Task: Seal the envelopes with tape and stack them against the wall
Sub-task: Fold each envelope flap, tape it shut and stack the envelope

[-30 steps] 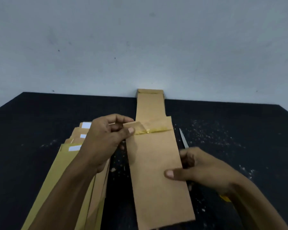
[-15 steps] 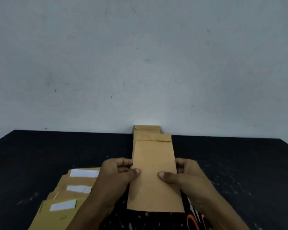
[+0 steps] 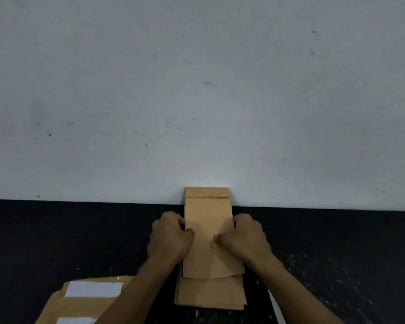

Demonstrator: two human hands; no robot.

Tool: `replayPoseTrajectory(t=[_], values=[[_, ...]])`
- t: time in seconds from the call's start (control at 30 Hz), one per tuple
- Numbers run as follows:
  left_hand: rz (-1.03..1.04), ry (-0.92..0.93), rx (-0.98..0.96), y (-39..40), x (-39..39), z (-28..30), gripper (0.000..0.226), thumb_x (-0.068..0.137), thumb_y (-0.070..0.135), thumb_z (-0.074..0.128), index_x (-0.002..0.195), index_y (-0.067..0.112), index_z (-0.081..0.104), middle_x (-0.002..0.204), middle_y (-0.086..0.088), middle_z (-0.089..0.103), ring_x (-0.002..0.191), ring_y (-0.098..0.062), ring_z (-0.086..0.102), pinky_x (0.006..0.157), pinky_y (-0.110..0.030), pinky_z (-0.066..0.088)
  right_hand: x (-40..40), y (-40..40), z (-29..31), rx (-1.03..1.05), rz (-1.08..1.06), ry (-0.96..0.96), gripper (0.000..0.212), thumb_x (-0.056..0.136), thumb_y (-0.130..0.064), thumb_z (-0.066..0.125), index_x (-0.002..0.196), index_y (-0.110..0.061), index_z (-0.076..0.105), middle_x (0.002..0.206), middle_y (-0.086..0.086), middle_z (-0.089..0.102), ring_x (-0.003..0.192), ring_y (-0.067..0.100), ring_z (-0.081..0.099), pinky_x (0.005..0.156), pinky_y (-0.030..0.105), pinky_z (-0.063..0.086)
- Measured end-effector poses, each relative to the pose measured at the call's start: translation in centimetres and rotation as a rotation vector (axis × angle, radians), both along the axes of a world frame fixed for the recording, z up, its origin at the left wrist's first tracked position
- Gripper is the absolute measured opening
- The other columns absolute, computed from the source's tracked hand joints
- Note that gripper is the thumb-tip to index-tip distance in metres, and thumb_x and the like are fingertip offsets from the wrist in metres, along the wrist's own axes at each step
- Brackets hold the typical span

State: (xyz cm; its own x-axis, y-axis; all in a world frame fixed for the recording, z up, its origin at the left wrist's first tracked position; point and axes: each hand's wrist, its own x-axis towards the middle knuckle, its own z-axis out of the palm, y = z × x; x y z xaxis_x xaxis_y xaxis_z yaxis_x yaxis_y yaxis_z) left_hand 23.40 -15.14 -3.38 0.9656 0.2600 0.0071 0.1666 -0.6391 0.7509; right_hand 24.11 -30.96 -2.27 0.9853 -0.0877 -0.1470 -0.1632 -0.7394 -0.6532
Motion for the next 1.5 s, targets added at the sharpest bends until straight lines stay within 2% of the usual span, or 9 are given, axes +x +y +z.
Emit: replayPoseTrajectory(t=[0.23,0.33,0.47,0.73,0.9,1.07,1.2,1.37,1.5], values=[[-0.012,0.018,0.086,-0.3,-0.7,0.5,0.009,0.088,0.021,0.066,0.088,0.022,0.057,0.088,0.001,0.065,0.077,-0.014,0.065,0.075,-0.042,0.06,-0.1,0.2,-0.5,-0.221,0.031,0.007,0.036,0.087,-0.052,0.064,0.098,-0.022,0.048,0.105,0.0,0.054,0.096,0.02,0.059,0.081,0.035,0.053],[-0.045,0.005,0.058,-0.3,-1.4,1.1,0.031,0.09,0.022,0.066,0.079,0.034,0.04,0.089,-0.001,0.062,0.081,-0.015,0.063,0.078,-0.043,0.058,-0.6,0.0,-0.5,-0.249,0.046,-0.028,0.048,0.086,-0.061,0.062,0.111,-0.022,0.05,0.116,0.002,0.05,0.104,0.023,0.057,0.084,0.037,0.052],[-0.096,-0.106,0.001,0.6,-2.9,1.7,0.028,0.091,0.023,0.07,0.117,0.017,0.061,0.083,0.014,0.054,0.075,0.001,0.054,0.062,-0.014,0.047,-2.7,-0.1,0.0,-0.224,0.135,-0.206,0.06,0.089,-0.055,0.064,0.137,-0.026,0.044,0.121,0.0,0.043,0.111,0.018,0.052,0.084,0.036,0.051],[-0.114,-0.168,0.07,5.3,-10.5,3.8,0.023,0.086,0.026,0.075,0.107,0.019,0.071,0.083,0.008,0.067,0.075,-0.001,0.063,0.058,-0.006,0.046,-10.0,3.8,2.2,-0.013,0.358,-0.387,0.04,0.088,-0.043,0.071,0.126,-0.032,0.061,0.116,-0.01,0.054,0.109,0.005,0.052,0.089,0.024,0.049],[0.072,0.095,0.282,10.2,-15.4,3.4,0.035,0.083,0.044,0.074,0.108,0.024,0.061,0.1,0.005,0.061,0.086,-0.01,0.061,0.081,-0.036,0.057,-13.4,6.4,1.9,0.029,0.422,-0.388,0.035,0.085,-0.042,0.074,0.117,-0.034,0.065,0.113,-0.013,0.058,0.107,0.004,0.054,0.091,0.026,0.051],[0.202,0.436,0.451,13.1,-19.3,2.4,0.098,0.063,0.07,0.077,0.134,0.017,0.037,0.134,-0.01,0.042,0.118,-0.027,0.05,0.092,-0.041,0.05,-15.7,8.1,0.7,0.035,0.442,-0.392,0.03,0.083,-0.041,0.076,0.11,-0.031,0.069,0.106,-0.012,0.061,0.102,0.007,0.058,0.087,0.029,0.053],[0.222,0.396,0.252,13.9,-20.9,2.1,0.087,0.059,0.051,0.09,0.124,0.02,0.042,0.103,0.004,0.048,0.096,-0.016,0.053,0.09,-0.04,0.052,-16.9,8.9,0.0,0.037,0.45,-0.365,0.031,0.084,-0.04,0.077,0.112,-0.031,0.069,0.108,-0.013,0.06,0.102,0.006,0.057,0.089,0.029,0.053],[0.286,0.232,0.145,14.1,-21.5,2.0,0.082,0.062,0.029,0.093,0.129,0.02,0.048,0.105,0.005,0.049,0.098,-0.016,0.052,0.089,-0.04,0.051,-17.5,9.2,-0.4,0.032,0.456,-0.359,0.031,0.083,-0.039,0.077,0.112,-0.032,0.069,0.106,-0.015,0.059,0.101,0.004,0.057,0.089,0.03,0.054],[0.266,0.08,0.009,14.6,-21.9,2.5,0.05,0.07,0.009,0.086,0.113,0.019,0.062,0.096,0.007,0.06,0.09,-0.01,0.059,0.077,-0.027,0.051,-17.7,9.1,-0.3,0.059,0.461,-0.363,0.029,0.083,-0.035,0.078,0.11,-0.03,0.07,0.1,-0.015,0.063,0.093,0.001,0.059,0.083,0.022,0.055]])
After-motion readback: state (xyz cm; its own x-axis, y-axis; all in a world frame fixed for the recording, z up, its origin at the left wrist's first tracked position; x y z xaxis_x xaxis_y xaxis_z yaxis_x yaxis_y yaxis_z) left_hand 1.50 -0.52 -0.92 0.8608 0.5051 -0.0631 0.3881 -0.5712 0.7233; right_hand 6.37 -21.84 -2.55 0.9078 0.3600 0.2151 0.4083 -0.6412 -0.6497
